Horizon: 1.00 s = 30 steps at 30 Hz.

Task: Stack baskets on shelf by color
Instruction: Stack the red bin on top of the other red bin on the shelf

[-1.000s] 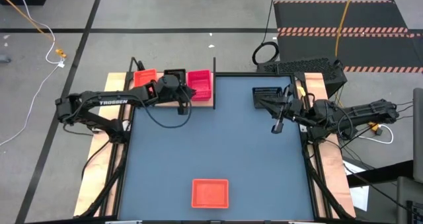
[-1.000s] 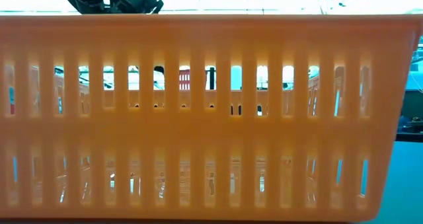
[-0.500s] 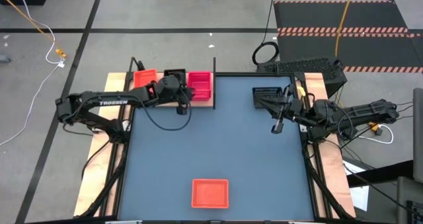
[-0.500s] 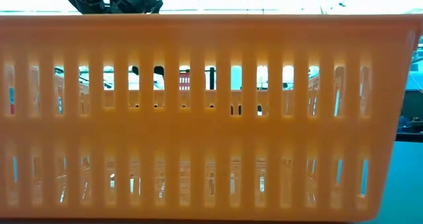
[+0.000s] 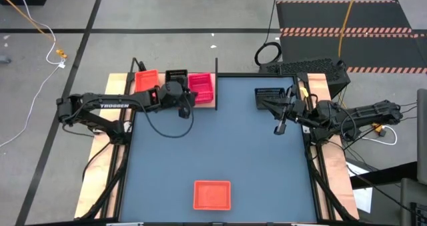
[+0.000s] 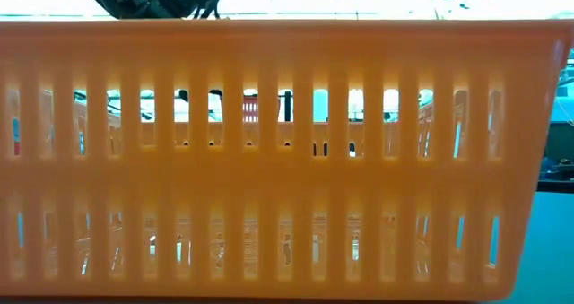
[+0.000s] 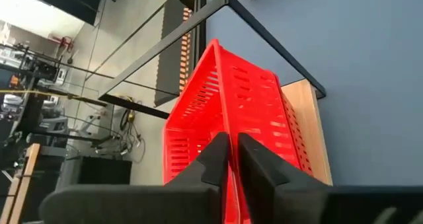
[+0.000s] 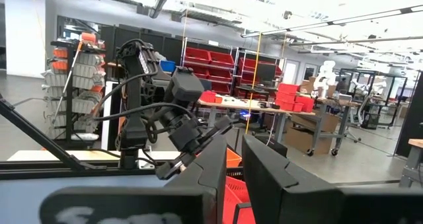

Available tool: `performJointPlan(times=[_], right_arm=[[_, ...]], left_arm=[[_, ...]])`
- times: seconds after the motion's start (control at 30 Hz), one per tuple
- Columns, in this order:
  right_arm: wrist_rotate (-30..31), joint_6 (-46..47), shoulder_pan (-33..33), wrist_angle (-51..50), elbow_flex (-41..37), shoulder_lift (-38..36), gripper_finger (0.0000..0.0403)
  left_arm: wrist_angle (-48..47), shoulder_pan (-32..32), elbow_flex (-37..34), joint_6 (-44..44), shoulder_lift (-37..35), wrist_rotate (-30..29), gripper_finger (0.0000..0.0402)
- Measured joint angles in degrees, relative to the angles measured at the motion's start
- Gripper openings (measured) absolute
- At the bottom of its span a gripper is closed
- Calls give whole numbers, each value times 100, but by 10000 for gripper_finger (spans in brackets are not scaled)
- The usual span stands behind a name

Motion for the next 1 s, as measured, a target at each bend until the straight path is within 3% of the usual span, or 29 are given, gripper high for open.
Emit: performJointPlan(times=[0.17,0.47,1.0], right_arm=[[-1,2,0,0,0,0,45],[-1,-2,1,0,0,0,45],[-1,-26,0,-17,0,-1,45]], left_arm=[[7,77,2,-105,-2,-16,6],[114,60,2,15,-2,-29,6],[527,-431,2,674,-2,-910,2]])
